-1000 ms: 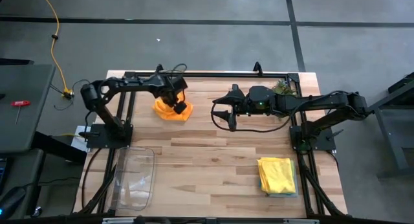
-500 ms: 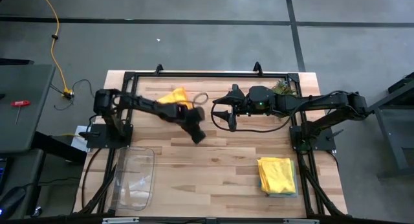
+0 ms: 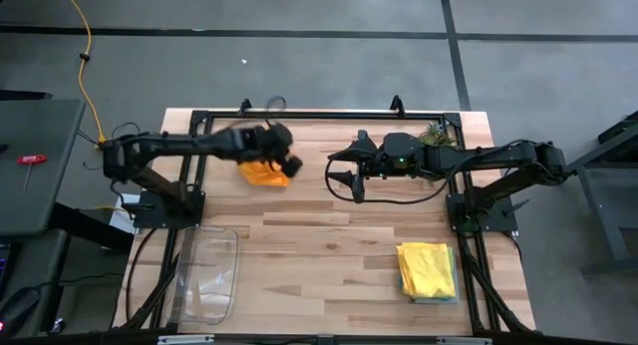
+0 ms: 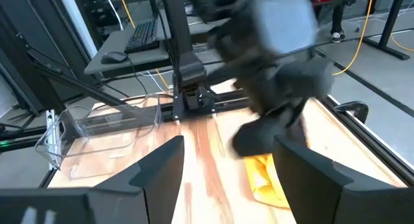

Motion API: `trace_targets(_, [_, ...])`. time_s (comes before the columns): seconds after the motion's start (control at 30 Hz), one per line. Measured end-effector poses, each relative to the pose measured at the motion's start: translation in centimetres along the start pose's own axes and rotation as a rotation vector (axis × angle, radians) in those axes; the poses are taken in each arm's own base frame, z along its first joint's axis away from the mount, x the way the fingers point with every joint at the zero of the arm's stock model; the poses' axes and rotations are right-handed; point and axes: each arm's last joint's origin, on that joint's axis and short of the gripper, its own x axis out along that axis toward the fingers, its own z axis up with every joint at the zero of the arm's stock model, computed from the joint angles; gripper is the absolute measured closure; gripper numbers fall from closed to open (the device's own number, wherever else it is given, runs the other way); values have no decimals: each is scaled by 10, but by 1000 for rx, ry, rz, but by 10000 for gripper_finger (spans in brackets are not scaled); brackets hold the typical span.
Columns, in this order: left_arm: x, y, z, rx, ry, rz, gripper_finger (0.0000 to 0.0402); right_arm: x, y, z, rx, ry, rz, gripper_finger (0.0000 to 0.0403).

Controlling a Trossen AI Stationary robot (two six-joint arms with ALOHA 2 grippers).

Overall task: Fold microfiber towels
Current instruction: Fold the orange microfiber cloth

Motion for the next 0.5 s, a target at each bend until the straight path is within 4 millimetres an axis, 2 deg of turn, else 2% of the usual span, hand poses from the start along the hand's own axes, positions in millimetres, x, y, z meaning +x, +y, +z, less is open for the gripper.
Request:
trace_targets(0.13, [10, 26, -3, -41, 81, 72, 401, 0, 0, 0, 1, 4, -1, 176])
trace_targets(0.3, [33, 42, -29, -76, 205, 121, 401, 0, 0, -1, 2, 8, -1, 176])
trace_targets(0.5, [51, 36, -55, -120, 308, 79, 401, 0, 0, -1, 1, 8, -1, 176])
